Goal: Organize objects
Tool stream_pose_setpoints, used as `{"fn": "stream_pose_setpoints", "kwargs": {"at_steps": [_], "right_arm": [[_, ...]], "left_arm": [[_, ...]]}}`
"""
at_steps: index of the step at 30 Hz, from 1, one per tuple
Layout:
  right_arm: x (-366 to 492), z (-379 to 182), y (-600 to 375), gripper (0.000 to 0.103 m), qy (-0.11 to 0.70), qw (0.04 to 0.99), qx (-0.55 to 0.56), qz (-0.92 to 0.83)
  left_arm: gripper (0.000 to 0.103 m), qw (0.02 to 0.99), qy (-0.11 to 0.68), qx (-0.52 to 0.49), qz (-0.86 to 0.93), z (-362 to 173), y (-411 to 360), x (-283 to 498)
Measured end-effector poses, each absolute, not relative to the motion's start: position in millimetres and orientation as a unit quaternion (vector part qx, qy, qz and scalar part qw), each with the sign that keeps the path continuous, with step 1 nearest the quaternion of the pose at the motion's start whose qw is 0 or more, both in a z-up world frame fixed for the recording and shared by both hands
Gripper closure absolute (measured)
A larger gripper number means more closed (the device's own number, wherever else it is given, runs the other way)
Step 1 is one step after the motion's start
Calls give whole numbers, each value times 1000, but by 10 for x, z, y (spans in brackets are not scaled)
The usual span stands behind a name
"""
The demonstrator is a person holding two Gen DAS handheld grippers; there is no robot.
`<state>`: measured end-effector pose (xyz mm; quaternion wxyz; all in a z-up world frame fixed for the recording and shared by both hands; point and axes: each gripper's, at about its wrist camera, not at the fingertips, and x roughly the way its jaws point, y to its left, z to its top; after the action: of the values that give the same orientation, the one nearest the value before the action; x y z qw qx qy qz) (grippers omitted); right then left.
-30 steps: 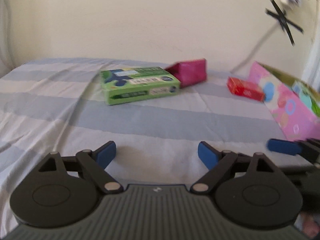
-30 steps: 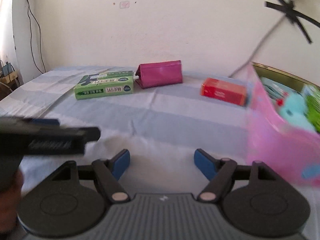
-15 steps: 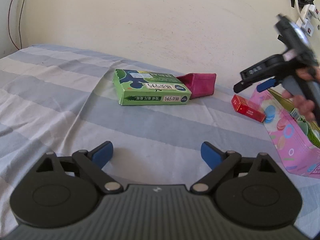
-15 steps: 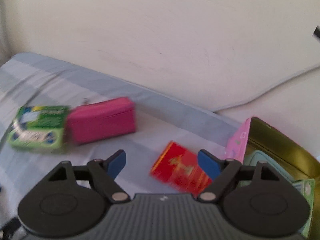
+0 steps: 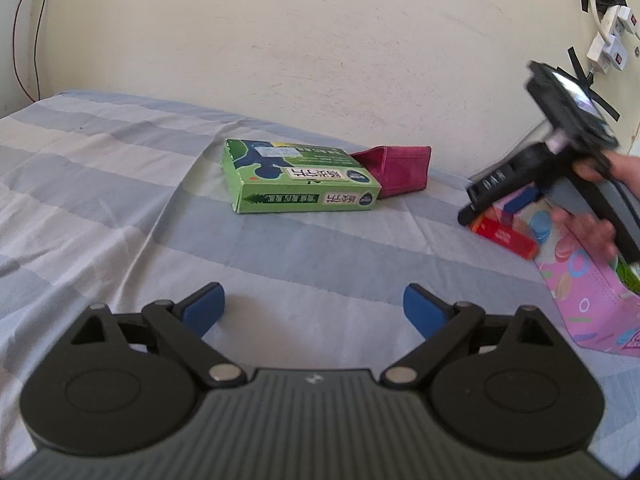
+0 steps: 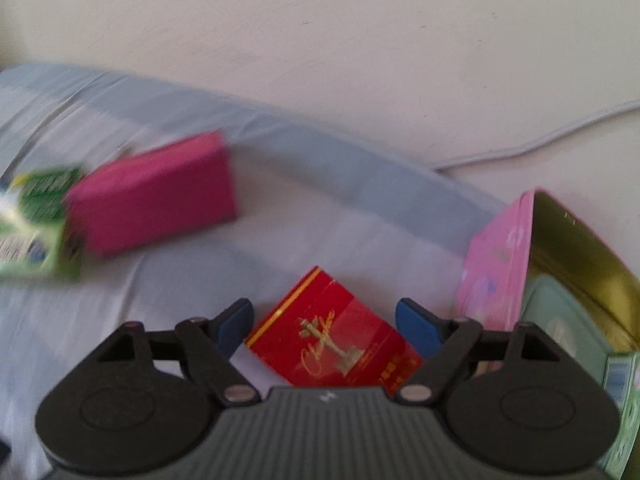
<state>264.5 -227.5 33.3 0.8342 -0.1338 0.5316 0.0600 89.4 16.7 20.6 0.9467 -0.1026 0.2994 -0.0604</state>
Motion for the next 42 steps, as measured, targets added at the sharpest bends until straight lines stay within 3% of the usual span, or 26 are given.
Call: {"fn": "stream_pose_setpoints", "kwargs": {"at_steps": [12,20,22,26,33,38,39,41,42], "right_arm": [[708,300,-1935,19,445,864,-199,128],[-314,226,-2145,17,366,911,-144,125],[-554,170,-2210,8,338,924,-134,118],[-832,64,-2384,4,304,947,-71,78],[-1038,5,-2750,1,306,950,-12,59],[-1075,10,-2803,6,291,954,-10,66],[-1099,-7,-2803,11,287,956,-9,67],[-1118,-21,-2793,27,276,958,-10,75],[-1114,-18,-2807,37,274,958,-12,80]], "left_arm": [[5,945,295,-121,-70,221,216,882],[5,945,290,-63,-137,240,-25,771],[5,947,283,-24,-150,250,-156,696],[5,947,269,49,-168,244,-388,500],[12,917,317,-22,-241,276,-554,204],[15,890,321,-7,-324,376,-918,7],[16,885,323,-1,-335,371,-983,-19],[31,873,336,13,-355,331,-1112,-60],[31,867,345,20,-360,297,-1179,-72]]}}
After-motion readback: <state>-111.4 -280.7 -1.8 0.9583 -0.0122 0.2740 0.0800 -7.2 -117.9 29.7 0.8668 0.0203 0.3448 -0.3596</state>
